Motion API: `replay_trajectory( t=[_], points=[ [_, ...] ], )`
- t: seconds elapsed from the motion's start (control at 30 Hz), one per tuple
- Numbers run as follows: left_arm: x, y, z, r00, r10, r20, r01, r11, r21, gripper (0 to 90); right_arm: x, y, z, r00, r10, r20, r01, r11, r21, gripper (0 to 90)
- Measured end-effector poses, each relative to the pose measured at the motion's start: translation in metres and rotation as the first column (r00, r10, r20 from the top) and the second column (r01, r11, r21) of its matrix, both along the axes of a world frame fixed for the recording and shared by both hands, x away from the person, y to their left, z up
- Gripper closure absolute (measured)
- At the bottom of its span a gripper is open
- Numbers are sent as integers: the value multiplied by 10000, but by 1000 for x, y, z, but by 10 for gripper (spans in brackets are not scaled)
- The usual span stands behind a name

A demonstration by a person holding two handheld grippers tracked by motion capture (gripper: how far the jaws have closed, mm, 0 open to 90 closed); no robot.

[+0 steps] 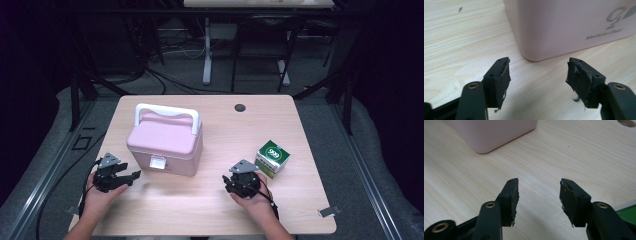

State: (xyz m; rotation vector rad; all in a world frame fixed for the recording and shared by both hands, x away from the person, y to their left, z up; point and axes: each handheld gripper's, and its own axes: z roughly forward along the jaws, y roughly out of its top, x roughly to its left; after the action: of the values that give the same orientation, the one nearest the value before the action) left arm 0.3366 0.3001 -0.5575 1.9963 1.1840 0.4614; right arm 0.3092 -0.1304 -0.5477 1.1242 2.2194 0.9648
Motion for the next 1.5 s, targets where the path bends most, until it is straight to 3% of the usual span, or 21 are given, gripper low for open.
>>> replay_trajectory(
  t=[0.03,0.27,0.47,0.53,0.7,0.93,1.07,1.2,1.3,1.4,1.47,1.5],
  points=[
    [-1,1,1,10000,-5,-2,5,9999,-114,351,1,-3,1,10000,13,-10,-12,9997,264,495],
    [-3,6,6,9996,285,82,-278,9973,-684,379,2,-13,2,9992,-358,-165,367,9973,632,515],
    [-2,12,6,9993,383,39,-380,9972,-647,407,5,-14,0,9978,-586,-312,608,9953,759,520],
    [-1,14,7,9990,430,88,-424,9972,-610,408,6,-16,1,9965,-540,-631,597,9939,926,549],
    [0,15,9,9983,584,42,-580,9965,-598,430,6,-15,2,9973,-477,-563,534,9931,1046,570],
    [12,20,23,9964,843,17,-837,9910,-1043,504,11,-14,13,9979,-573,-304,601,9932,994,543],
    [21,23,33,9945,1046,62,-1033,9891,-1044,554,17,-14,24,9978,-566,-338,603,9904,1240,628],
    [38,26,40,9930,1177,79,-1154,9833,-1407,592,22,-11,27,9981,-510,-332,543,9927,1075,640],
    [48,28,38,9912,1322,-56,-1313,9782,-1609,642,32,-10,27,9980,-473,-421,526,9897,1333,639],
    [59,32,32,9886,1504,-70,-1479,9615,-2315,687,42,-8,26,9974,-666,-260,700,9836,1661,640],
    [60,34,30,9890,1481,-39,-1444,9583,-2466,690,48,-7,25,9966,-801,-180,820,9796,1837,619],
    [61,34,29,9894,1451,-30,-1416,9605,-2395,690,48,-7,25,9966,-801,-180,820,9796,1837,619]
  ],
)
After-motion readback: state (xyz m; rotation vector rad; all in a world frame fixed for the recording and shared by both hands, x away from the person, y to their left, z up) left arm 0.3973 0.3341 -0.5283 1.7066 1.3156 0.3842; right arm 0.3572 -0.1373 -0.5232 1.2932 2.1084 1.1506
